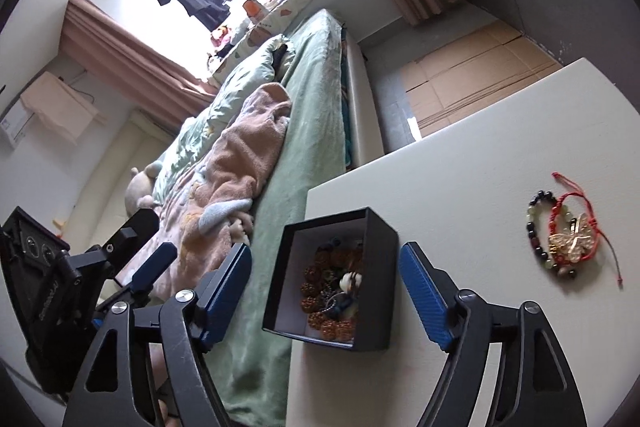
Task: Organize jewelry
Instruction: 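Move the left tool to the red-string bracelet and close on it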
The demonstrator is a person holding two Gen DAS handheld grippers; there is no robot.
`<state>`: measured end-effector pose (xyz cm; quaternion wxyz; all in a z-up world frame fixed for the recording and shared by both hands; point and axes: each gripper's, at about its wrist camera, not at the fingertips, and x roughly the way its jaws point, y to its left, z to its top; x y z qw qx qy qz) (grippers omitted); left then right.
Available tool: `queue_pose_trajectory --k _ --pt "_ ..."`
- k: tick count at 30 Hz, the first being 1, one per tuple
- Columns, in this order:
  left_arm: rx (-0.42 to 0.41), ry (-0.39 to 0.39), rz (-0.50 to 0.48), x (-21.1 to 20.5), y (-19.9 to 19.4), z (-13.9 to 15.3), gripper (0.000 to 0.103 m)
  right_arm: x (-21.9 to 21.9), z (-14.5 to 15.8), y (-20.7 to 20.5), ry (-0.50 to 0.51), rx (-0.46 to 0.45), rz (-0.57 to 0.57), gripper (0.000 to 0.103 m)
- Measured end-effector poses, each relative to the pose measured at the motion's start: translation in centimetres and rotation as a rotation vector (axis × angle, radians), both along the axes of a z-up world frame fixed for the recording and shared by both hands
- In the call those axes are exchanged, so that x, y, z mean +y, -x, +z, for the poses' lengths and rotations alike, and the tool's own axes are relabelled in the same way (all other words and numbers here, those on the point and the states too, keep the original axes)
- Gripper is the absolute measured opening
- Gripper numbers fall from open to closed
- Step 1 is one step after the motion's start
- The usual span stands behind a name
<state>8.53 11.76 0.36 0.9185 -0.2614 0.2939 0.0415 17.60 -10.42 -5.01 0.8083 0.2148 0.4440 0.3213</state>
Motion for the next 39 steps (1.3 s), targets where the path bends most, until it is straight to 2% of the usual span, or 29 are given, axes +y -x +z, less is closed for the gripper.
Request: queue_pose_trajectory --k 4,6,9,14,20,24,30,39 --pt "0.0 -0.006 -0.019 -1.2 -0.2 0.0 0.073 -2.8 0.1 -0.2 0.027 0.015 -0.049 0.082" --pt "-0.003 -0.015 -0.031 -2.1 -0.3 0.0 0.073 -4.3 0.1 -0.4 0.036 0.022 -0.086 0.098" --pt "-0.006 -0.029 -0.06 -3.5 -0.5 0.1 0.073 -6.6 0.0 -0.4 0.046 0.038 -0.13 0.103" --pt "-0.011 -0.033 -0.107 -5.5 -1.0 0.0 0.073 -9.3 0.0 -0.2 0.099 0.044 -0.18 0.103" --pt "0.002 -0.061 -0.16 -8.0 -2.0 -0.3 0.073 -12.3 0.0 -0.1 0.098 0.046 -0.212 0.103" --pt "0.016 -0.092 -0.202 -9.8 -2.7 -0.9 0.073 -14.2 -0.5 -0.4 0.088 0.094 -0.242 0.103" --pt "0.068 -0.099 -0.287 -12.4 -4.4 -2.4 0.073 -15.6 -1.6 -1.2 0.146 0.182 -0.287 0.103" --pt "0.149 -0.153 -0.401 -16.5 -7.3 -5.1 0.073 -18.5 -3.4 -2.3 0.094 0.295 -0.375 0.103"
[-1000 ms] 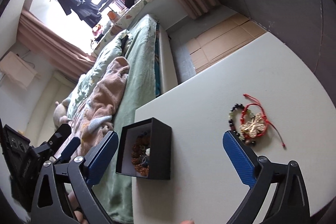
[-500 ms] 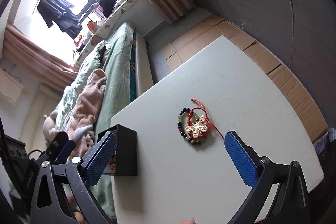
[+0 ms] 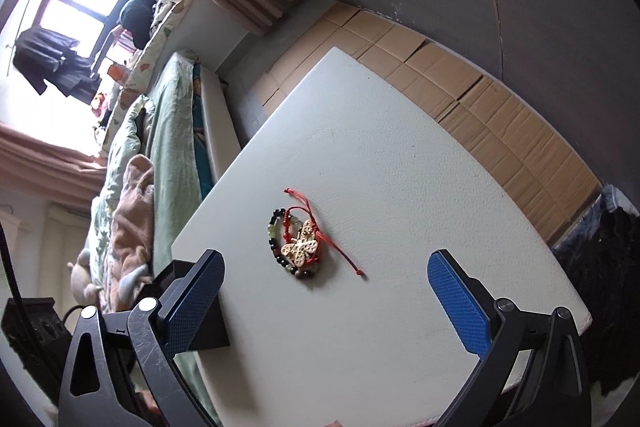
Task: Organize jewelry
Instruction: 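Move the left tool to the red-string bracelet and close on it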
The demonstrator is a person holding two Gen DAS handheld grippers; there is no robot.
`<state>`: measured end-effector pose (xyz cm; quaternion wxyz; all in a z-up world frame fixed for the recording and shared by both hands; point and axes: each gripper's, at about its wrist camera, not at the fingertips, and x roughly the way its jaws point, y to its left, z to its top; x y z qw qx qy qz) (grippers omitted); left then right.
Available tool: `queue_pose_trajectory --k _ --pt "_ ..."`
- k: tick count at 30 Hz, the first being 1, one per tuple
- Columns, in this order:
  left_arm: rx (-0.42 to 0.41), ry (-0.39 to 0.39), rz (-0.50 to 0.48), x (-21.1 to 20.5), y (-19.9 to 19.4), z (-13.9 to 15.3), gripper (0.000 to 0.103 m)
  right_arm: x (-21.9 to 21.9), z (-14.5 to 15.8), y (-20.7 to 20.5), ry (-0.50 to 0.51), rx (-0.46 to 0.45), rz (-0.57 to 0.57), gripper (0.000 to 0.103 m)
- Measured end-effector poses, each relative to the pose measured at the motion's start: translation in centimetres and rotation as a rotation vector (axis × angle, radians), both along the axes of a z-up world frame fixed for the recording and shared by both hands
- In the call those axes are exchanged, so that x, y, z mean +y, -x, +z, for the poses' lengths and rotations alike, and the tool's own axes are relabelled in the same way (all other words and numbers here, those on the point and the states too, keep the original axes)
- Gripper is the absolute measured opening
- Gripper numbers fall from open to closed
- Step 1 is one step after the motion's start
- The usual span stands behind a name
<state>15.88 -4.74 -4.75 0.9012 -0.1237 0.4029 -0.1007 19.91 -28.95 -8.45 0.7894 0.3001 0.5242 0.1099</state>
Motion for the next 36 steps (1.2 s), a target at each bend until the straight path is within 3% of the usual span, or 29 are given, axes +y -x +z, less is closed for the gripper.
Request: queue_pose_trajectory --k 6,17,19,33,35,36 --pt "0.04 -0.031 -0.068 -2.6 -1.5 -2.0 0.073 -0.9 -0.7 -0.6 -0.063 0.029 -0.007 0.103" --pt "0.11 -0.074 -0.106 -4.6 -4.0 -5.4 0.054 -2.2 -0.9 -1.6 -0.114 0.043 -0.039 0.103" --pt "0.125 -0.073 -0.105 -4.7 -4.4 -6.0 0.046 -2.3 -1.0 -1.7 -0.123 0.046 -0.041 0.103" --pt "0.143 -0.077 -0.108 -5.0 -5.5 -7.7 0.039 -1.5 -0.7 -2.5 -0.11 0.043 -0.014 0.103" --pt "0.146 -0.078 -0.118 -5.1 -5.4 -7.6 0.034 -1.3 -0.7 -2.5 -0.106 0.045 -0.01 0.103" --pt "0.156 -0.059 -0.126 -5.1 -5.4 -7.7 0.023 -1.2 -0.7 -2.5 -0.104 0.045 -0.007 0.103"
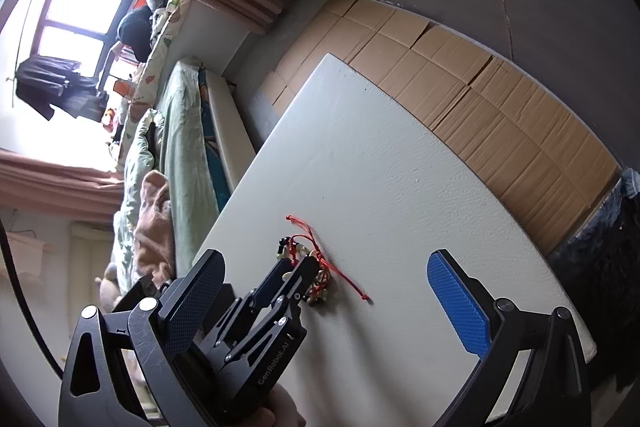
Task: Organize jewelry
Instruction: 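Lift the red-string bracelet with the left tool while the right tool takes its string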
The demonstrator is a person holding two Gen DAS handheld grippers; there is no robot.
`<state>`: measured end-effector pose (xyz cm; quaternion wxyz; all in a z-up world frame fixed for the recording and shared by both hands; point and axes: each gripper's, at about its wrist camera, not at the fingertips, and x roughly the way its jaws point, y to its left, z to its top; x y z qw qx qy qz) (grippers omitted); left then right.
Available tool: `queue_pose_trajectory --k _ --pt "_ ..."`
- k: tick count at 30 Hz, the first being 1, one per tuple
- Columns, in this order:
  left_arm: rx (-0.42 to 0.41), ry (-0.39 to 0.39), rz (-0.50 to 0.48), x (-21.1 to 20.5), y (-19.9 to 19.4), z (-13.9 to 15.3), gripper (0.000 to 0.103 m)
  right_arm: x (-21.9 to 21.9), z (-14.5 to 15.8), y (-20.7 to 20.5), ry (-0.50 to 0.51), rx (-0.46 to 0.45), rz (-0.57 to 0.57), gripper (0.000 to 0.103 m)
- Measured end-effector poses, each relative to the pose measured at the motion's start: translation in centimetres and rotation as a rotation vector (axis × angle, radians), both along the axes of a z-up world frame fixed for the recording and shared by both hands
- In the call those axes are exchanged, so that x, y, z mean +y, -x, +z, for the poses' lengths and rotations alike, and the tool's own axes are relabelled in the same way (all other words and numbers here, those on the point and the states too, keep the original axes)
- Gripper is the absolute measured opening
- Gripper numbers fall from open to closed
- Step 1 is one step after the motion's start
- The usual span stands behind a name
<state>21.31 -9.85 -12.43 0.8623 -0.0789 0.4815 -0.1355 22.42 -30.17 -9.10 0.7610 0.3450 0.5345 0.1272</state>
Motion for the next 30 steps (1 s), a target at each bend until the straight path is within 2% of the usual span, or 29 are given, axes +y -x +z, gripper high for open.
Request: queue_pose_trajectory --k 1,3,11,16,21,25,29,30 --pt "0.009 0.022 -0.001 0.2 0.0 0.0 0.019 0.1 0.0 0.0 0.002 -0.001 0.002 0.103" --pt "0.009 0.014 0.008 0.4 0.3 0.3 0.017 0.2 0.1 -0.1 0.013 -0.004 0.009 0.103" --pt "-0.011 0.091 0.025 1.9 1.2 2.4 0.015 1.3 0.0 -0.2 0.09 -0.014 0.042 0.103" --pt "-0.006 0.15 0.033 2.7 1.7 3.1 0.015 2.3 -0.5 -0.2 0.104 -0.015 0.083 0.103" --pt "0.005 0.188 0.057 3.7 1.9 3.2 0.015 4.0 -1.3 0.0 0.065 -0.006 0.149 0.1" --pt "0.023 0.227 0.066 4.2 2.1 3.1 0.015 5.2 -2.3 0.4 -0.025 0.022 0.192 0.09" --pt "0.03 0.26 0.045 4.0 2.6 3.3 0.015 6.1 -3.1 0.4 -0.071 0.044 0.214 0.088" --pt "0.032 0.263 0.042 4.0 2.7 3.4 0.015 6.4 -3.2 0.3 -0.074 0.045 0.214 0.085"
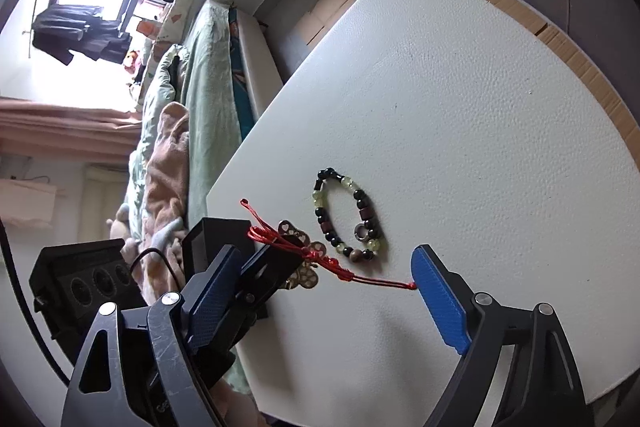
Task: Organize jewelry
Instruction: 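Lift the red-string bracelet with the left tool while the right tool takes its string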
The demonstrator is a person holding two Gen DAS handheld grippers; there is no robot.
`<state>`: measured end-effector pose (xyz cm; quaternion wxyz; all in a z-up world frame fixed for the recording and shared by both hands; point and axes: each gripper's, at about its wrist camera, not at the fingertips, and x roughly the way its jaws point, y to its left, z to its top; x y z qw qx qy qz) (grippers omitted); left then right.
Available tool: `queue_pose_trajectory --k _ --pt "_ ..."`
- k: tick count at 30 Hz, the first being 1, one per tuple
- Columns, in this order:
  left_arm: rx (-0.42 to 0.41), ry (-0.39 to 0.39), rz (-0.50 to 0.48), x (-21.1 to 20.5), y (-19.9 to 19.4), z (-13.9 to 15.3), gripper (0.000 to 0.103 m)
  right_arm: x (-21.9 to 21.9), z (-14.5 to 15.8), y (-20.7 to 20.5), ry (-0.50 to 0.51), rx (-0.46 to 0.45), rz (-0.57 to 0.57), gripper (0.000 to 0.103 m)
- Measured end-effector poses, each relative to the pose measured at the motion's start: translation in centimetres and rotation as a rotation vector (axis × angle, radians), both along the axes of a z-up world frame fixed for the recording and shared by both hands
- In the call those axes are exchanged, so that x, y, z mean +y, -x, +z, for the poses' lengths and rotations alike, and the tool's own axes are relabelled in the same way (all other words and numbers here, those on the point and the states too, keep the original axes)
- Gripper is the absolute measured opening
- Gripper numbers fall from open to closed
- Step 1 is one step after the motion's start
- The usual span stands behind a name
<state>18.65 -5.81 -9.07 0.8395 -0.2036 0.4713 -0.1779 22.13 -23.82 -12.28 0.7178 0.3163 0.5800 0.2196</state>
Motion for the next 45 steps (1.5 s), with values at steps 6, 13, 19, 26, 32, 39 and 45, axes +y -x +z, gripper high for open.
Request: queue_pose_trajectory --k 6,13,19,26,32,39,45 --pt "0.023 0.009 -0.012 0.4 0.9 -0.1 0.015 0.8 -0.1 0.0 -0.083 0.0 0.002 0.041" --pt "-0.012 0.008 -0.03 1.1 2.4 1.2 0.015 1.1 1.0 0.4 -0.068 -0.064 -0.043 0.008" --pt "-0.035 0.015 0.018 3.4 3.3 2.3 0.011 1.2 1.5 0.8 -0.085 -0.084 -0.055 0.008" --pt "-0.065 0.0 0.07 5.6 4.3 3.5 0.009 2.3 2.3 1.4 -0.122 -0.124 -0.048 0.008" --pt "0.025 -0.05 0.052 4.6 3.4 2.0 0.025 1.6 2.7 1.6 -0.08 -0.14 -0.098 0.008" --pt "0.041 -0.066 0.07 3.1 2.6 0.8 0.078 -1.8 3.3 1.5 -0.061 -0.147 -0.176 0.008" --pt "0.027 -0.203 0.082 1.3 2.6 -0.1 0.073 -4.1 4.1 1.5 -0.052 -0.16 -0.216 0.008"
